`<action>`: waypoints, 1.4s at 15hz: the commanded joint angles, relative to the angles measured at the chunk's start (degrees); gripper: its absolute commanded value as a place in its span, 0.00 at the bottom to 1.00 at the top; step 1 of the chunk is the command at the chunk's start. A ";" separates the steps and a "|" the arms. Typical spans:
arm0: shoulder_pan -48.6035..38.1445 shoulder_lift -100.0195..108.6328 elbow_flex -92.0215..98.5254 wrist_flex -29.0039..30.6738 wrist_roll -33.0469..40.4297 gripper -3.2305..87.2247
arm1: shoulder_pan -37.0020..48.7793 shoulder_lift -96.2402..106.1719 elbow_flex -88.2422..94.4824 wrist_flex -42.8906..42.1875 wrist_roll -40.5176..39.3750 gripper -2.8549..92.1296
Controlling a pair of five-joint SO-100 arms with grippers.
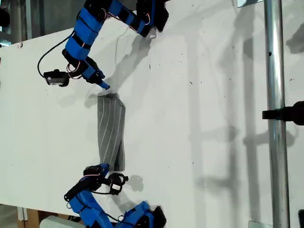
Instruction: Grasp corners of a towel and fold twice.
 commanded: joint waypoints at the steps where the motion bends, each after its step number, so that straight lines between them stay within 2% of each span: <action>1: 2.02 3.69 0.62 2.11 0.44 0.09 | 3.08 10.37 5.80 -0.70 1.67 0.27; 2: 3.34 3.52 0.79 4.66 -0.70 0.11 | 3.69 14.77 9.93 -1.23 2.64 0.27; 3: 4.66 4.22 1.85 5.10 -0.88 0.16 | 4.04 19.34 13.97 -1.93 3.25 0.28; 4: 5.27 3.52 1.58 5.36 -0.18 0.27 | 4.48 22.68 16.52 -2.20 3.25 0.28; 6: 5.71 0.44 -2.64 5.01 0.79 0.36 | 4.66 24.79 18.46 -1.85 3.43 0.29; 7: 5.27 -0.62 -5.01 5.63 -3.34 0.50 | 3.60 24.79 18.90 -1.85 3.69 0.29; 9: 1.67 -2.11 -11.07 6.68 -5.01 0.55 | 1.41 25.14 19.60 -2.20 4.48 0.29; 10: 0.62 -1.76 -13.10 8.09 -5.36 0.49 | 0.70 26.02 20.13 -2.02 4.92 0.28; 11: 1.58 0.70 -12.04 7.56 -3.25 0.45 | 0.53 28.13 21.53 -1.58 5.63 0.28; 12: 4.13 5.10 -7.91 7.12 -4.13 0.40 | 1.14 32.78 24.70 -0.09 7.82 0.31; 13: 6.68 11.51 -1.49 6.77 -7.47 0.25 | 3.16 42.01 30.06 2.55 9.40 0.31; 14: 10.46 21.36 8.00 4.39 -11.34 0.18 | 3.25 53.70 35.51 3.96 11.60 0.28; 16: 21.71 47.99 28.92 -4.31 -16.08 0.13 | -4.13 68.20 42.01 5.36 19.78 0.23; 17: 28.21 65.48 40.61 -10.55 -18.72 0.01 | -6.77 76.82 46.58 5.19 23.99 0.20; 18: 33.40 86.31 52.38 -12.30 -23.73 0.00 | -8.09 84.02 50.80 6.24 28.21 0.20; 19: 37.00 103.62 62.75 -11.51 -27.69 0.00 | -9.76 88.15 52.38 6.42 30.15 0.24; 20: 39.38 101.34 62.93 -8.35 -29.44 0.00 | -9.84 85.96 52.21 4.57 31.20 0.28; 21: 41.66 103.45 66.97 -11.60 -29.79 0.00 | -8.35 79.01 52.73 0.26 30.15 0.30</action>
